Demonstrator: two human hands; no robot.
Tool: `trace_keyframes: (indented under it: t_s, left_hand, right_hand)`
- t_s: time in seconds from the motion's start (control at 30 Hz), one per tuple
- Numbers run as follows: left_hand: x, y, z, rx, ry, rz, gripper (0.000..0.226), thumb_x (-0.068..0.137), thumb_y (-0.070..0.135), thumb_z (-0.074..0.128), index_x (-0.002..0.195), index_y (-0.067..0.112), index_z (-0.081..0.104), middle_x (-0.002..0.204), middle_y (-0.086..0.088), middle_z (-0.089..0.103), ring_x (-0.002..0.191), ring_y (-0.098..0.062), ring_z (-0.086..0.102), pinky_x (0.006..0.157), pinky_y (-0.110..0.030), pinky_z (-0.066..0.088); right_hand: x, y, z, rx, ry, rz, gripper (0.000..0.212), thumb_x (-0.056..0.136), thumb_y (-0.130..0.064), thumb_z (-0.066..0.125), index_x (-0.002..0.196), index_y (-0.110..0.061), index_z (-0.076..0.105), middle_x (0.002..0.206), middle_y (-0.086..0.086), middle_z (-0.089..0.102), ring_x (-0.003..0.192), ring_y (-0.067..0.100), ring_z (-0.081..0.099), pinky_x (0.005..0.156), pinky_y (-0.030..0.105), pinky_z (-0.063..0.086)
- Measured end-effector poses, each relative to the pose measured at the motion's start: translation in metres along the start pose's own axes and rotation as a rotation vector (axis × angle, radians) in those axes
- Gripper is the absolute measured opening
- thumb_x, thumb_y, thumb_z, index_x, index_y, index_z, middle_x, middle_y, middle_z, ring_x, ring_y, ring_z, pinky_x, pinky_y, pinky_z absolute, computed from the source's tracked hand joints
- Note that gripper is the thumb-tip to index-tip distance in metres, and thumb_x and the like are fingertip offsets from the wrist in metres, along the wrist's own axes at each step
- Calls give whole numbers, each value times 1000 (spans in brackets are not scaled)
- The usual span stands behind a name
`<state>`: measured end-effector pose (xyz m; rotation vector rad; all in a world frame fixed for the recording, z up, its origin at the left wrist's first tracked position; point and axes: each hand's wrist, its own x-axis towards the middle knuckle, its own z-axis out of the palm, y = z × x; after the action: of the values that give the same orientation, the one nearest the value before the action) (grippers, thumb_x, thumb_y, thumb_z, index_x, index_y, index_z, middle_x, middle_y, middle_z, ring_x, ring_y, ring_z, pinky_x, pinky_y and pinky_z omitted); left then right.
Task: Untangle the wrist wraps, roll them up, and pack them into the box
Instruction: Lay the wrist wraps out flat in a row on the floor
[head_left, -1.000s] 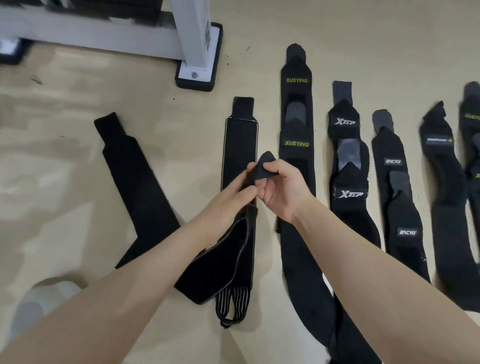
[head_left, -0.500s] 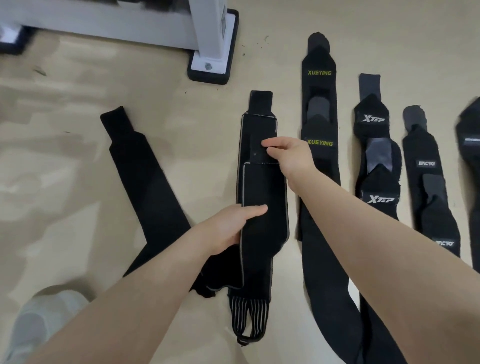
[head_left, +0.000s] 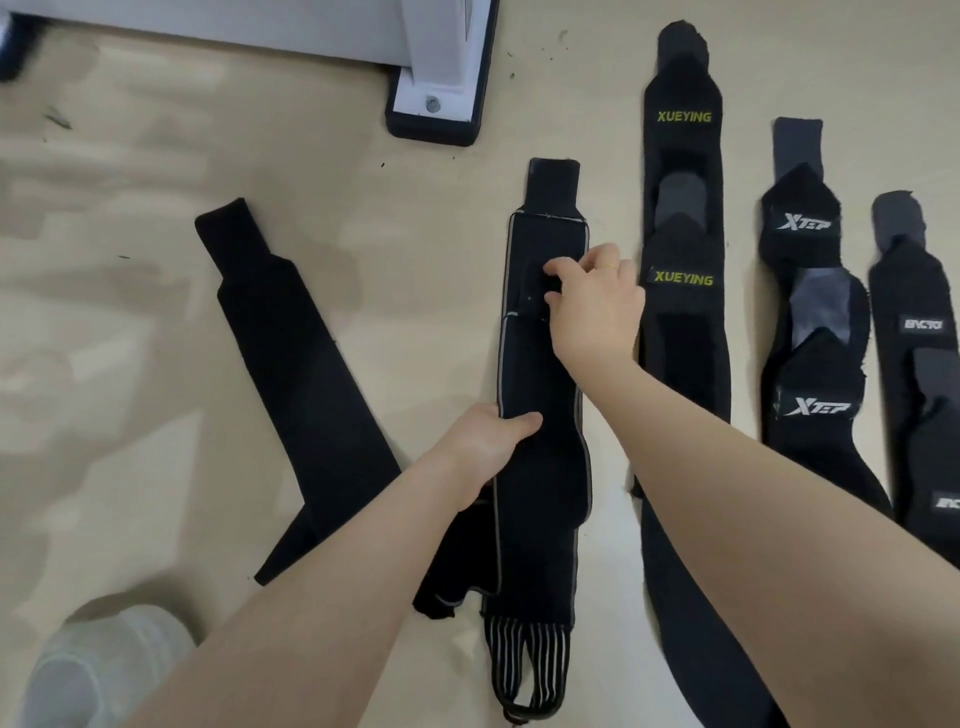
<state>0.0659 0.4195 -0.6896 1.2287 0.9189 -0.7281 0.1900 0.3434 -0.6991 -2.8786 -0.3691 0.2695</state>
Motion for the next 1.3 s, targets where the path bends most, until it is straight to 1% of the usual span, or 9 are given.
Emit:
trace_keyframes:
  t_s: [0.17,0.37,0.6,0.7,0.8,0.87,1.0,1.17,1.3]
  left_hand:
    - [-6,0,-1,-118,-102,-125,31,90,28,64,115,11,63,110,-9,69,100,-23,66,81,-33,55]
    - [-41,-30,4,30,-324,-255,36,83,32,71,115,18,62,110,-3,71,103,-19,67,95,-35,51]
    - [-102,-66,9,-165,-356,-253,40,72,23,74,111,16,64,110,-4,71,103,-21,66,89,-32,51]
    - [-123,-83,17,-469,-282,-259,43,75,28,64,113,8,66,112,-12,70,103,-29,66,93,-42,50]
    - [-132,-101,26,-571,-246,-255,50,76,32,67,120,9,64,119,-13,67,112,-30,62,100,-45,45]
    - [-134,-108,32,-500,-178,-297,44,80,31,69,117,9,65,112,-11,70,104,-27,67,92,-40,52]
    - [-129,-116,41,-431,-45,-365,36,86,27,66,116,7,63,99,-11,73,92,-27,70,77,-38,57]
    - [-133,-122,40,-442,-183,-339,38,88,33,61,119,10,62,111,-11,70,103,-28,67,90,-42,52]
    - [-137,-136,35,-107,-271,-409,36,89,34,61,119,16,58,117,-6,67,108,-25,64,95,-45,49]
  right_hand:
    - [-10,-10,0,-336,-89,-220,47,90,-8,42,136,-5,37,139,11,33,117,28,38,88,34,30]
    - [-7,-12,-12,-465,-207,-272,45,92,-12,38,136,-4,38,133,11,39,111,28,42,93,35,30]
    - [-3,-10,-34,-369,-453,-192,64,93,-12,32,152,-16,6,155,7,20,146,30,-1,114,53,-3]
    - [-3,0,-46,-142,-617,-135,67,96,-12,31,151,-17,-8,153,13,26,145,31,8,117,52,7]
    - [-25,11,-49,187,-485,-139,57,98,-15,39,149,-6,14,138,19,43,128,36,41,104,43,37]
    - [-52,19,-48,258,-389,-203,51,97,-16,43,144,-4,29,140,17,41,127,33,42,105,40,38]
    - [-111,41,-41,65,-493,-456,39,97,-26,45,133,-11,49,143,9,36,128,28,39,104,40,38]
    - [-140,57,-27,-188,-671,-470,57,101,-39,33,150,-13,19,159,1,9,145,22,12,117,42,17]
    - [-146,45,-21,-216,-588,-399,56,99,-40,35,146,-12,27,158,1,15,143,25,19,117,46,13]
